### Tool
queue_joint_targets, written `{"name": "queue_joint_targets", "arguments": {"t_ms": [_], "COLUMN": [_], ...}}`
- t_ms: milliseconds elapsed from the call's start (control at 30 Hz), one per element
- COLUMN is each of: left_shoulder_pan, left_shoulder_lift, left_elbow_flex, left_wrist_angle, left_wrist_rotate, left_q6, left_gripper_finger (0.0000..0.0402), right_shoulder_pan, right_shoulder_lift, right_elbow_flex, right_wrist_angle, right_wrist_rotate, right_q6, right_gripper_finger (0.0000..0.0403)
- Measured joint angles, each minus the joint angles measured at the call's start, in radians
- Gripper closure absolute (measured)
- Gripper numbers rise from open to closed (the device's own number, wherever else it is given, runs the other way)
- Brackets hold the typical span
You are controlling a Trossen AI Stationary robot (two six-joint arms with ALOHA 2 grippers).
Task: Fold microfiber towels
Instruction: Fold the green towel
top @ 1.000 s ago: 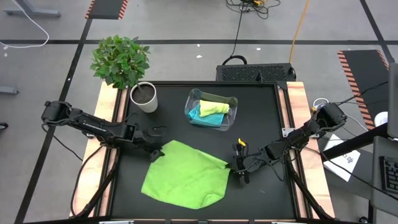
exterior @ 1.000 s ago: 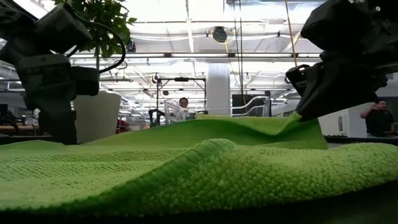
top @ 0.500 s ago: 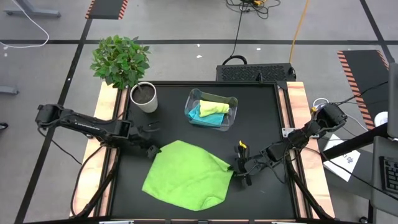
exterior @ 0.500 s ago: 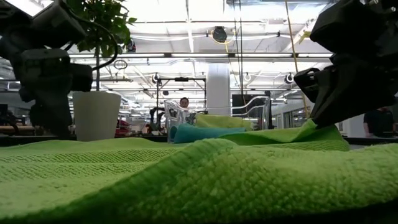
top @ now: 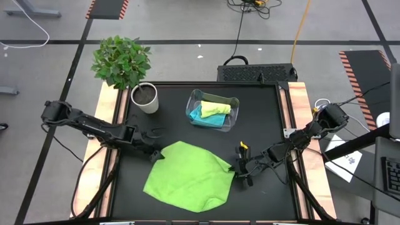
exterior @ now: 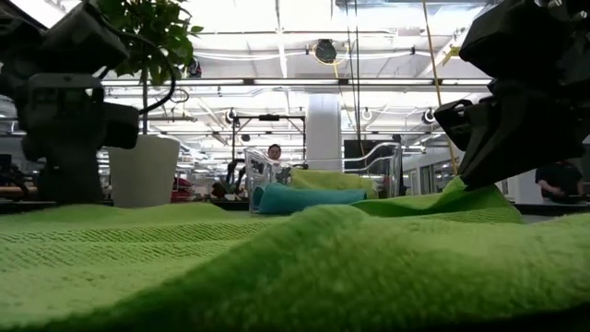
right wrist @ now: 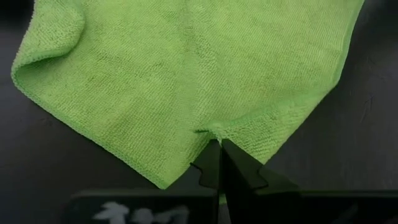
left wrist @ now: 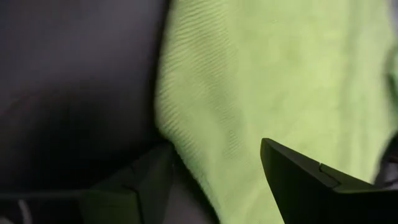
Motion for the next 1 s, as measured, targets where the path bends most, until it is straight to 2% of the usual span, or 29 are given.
{"name": "queue_joint_targets", "arguments": {"t_ms": [133, 367, 700, 1000], "left_shoulder_pan": [0.000, 0.010, 0.117, 0.204], "left_shoulder_lift": [0.065, 0.177, 0.186, 0.186], "left_elbow_flex": [0.001, 0.000, 0.000, 0.000], "left_wrist_angle": [0.194, 0.390, 0.304, 0.323], "left_wrist_rotate": [0.040, 0.062, 0.027, 0.031], "left_q6": [0.037, 0.105, 0.125, 0.227], "left_gripper_finger": [0.0160, 0.0161, 0.0161, 0.0162], "right_shoulder_pan": [0.002, 0.003, 0.003, 0.003], "right_shoulder_lift": [0.000, 0.000, 0.000, 0.000], "right_elbow_flex": [0.000, 0.000, 0.000, 0.000], "right_wrist_angle": [0.002, 0.002, 0.006, 0.016], "right_wrist_rotate": [0.000, 0.001, 0.001, 0.001], "right_q6": [0.000, -0.004, -0.001, -0.007], "right_gripper_finger": [0.0403, 0.0403, 0.0403, 0.0403]}}
